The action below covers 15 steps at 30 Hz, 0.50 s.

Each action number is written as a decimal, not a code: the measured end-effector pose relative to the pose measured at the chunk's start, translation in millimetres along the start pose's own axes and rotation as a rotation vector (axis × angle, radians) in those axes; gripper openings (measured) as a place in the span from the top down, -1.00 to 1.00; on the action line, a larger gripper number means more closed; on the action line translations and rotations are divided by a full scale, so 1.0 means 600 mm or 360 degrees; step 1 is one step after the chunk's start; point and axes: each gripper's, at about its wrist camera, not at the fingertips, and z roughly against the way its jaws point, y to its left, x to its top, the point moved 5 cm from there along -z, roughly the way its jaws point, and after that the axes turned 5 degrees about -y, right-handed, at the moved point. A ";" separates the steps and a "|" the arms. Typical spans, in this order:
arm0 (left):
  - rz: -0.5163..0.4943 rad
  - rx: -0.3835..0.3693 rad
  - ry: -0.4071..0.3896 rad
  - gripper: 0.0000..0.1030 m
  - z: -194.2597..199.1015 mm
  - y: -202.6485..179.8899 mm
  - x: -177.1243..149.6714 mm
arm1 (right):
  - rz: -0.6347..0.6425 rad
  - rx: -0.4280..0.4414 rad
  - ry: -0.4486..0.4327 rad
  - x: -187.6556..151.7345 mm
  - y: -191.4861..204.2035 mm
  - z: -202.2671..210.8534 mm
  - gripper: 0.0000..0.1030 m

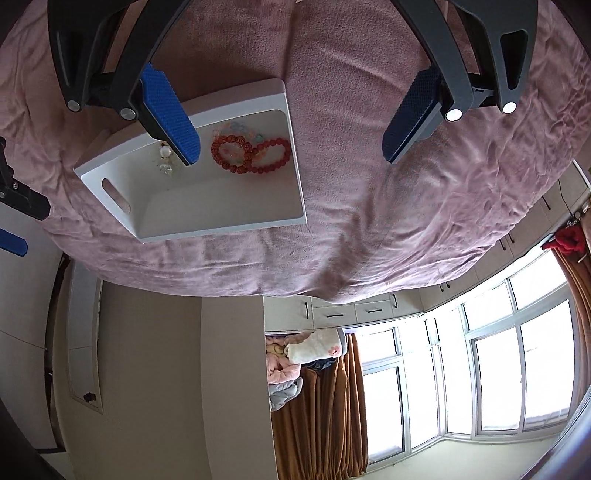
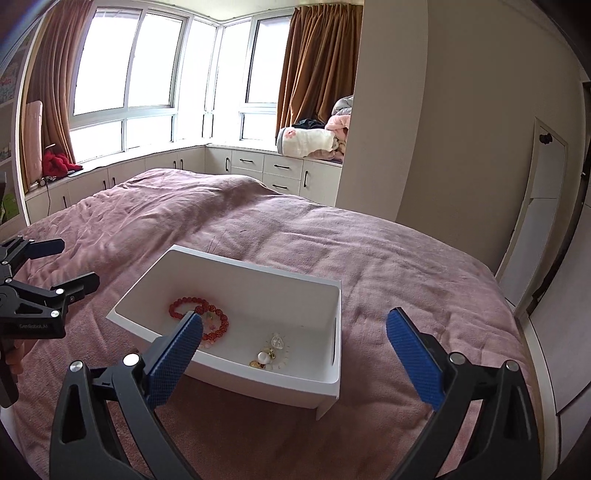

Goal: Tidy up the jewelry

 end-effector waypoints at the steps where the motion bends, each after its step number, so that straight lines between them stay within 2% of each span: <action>1: 0.0030 -0.0005 -0.0017 -0.94 -0.001 0.002 -0.008 | 0.0006 0.0007 0.0003 -0.007 0.003 0.001 -0.91; 4: 0.0108 -0.0041 0.0032 -0.94 -0.013 0.004 -0.034 | 0.0016 0.0025 0.0035 -0.028 0.009 0.000 -0.91; 7: 0.0119 -0.0036 0.0089 -0.94 -0.024 0.001 -0.052 | 0.0033 0.0021 0.0036 -0.046 0.013 -0.001 -0.91; 15: 0.0074 -0.0015 0.0082 -0.94 -0.023 -0.015 -0.053 | 0.0018 0.0043 0.0023 -0.077 0.022 -0.009 -0.91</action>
